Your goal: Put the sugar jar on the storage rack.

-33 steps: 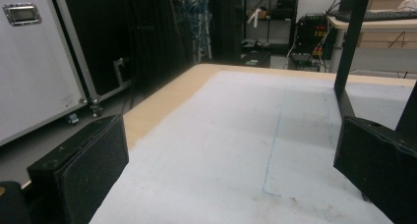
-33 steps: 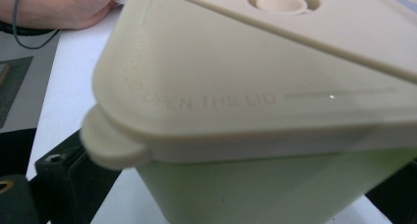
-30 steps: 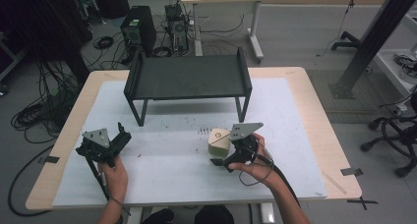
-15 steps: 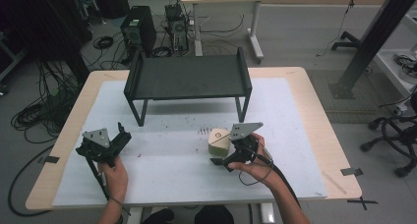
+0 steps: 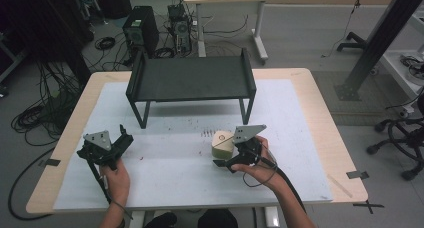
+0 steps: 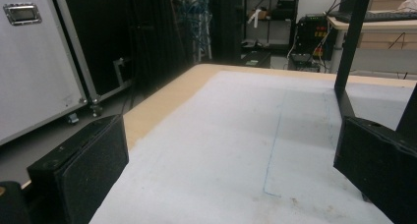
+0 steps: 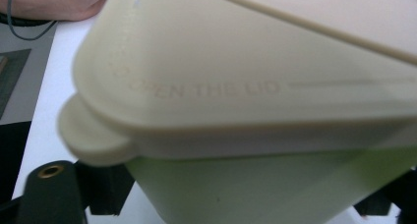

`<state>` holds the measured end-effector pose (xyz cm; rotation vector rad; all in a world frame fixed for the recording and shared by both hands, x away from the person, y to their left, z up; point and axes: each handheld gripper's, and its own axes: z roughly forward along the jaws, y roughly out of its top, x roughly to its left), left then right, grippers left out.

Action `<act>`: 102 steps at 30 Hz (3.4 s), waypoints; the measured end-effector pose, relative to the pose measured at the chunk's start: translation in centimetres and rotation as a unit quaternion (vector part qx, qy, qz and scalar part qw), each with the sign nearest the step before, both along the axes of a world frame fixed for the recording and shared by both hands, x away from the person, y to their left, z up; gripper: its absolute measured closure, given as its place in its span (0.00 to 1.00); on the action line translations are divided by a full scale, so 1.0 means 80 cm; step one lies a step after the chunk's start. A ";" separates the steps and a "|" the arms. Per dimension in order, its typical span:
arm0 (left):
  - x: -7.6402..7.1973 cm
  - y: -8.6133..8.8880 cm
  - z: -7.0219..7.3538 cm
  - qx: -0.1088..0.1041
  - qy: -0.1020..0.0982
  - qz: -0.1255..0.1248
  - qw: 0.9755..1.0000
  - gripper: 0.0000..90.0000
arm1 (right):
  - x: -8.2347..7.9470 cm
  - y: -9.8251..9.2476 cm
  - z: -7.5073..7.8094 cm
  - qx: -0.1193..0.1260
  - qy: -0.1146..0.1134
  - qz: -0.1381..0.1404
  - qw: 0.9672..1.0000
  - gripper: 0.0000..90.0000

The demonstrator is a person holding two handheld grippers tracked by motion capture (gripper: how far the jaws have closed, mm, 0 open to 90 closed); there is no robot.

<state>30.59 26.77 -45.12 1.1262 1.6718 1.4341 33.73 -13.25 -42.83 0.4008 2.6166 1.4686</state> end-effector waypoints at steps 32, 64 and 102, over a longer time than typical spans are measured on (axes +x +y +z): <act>0.000 0.000 0.000 0.001 0.000 0.000 1.000 0.00 | 0.002 -0.003 -0.001 0.001 -0.002 0.002 1.000 0.32; 0.000 0.000 0.000 0.001 -0.001 0.000 1.000 0.00 | 0.001 -0.003 -0.002 0.001 -0.008 0.001 1.000 0.32; 0.000 -0.002 0.000 0.008 0.001 -0.003 1.000 0.00 | 0.002 -0.004 -0.004 0.009 -0.011 0.009 1.000 0.32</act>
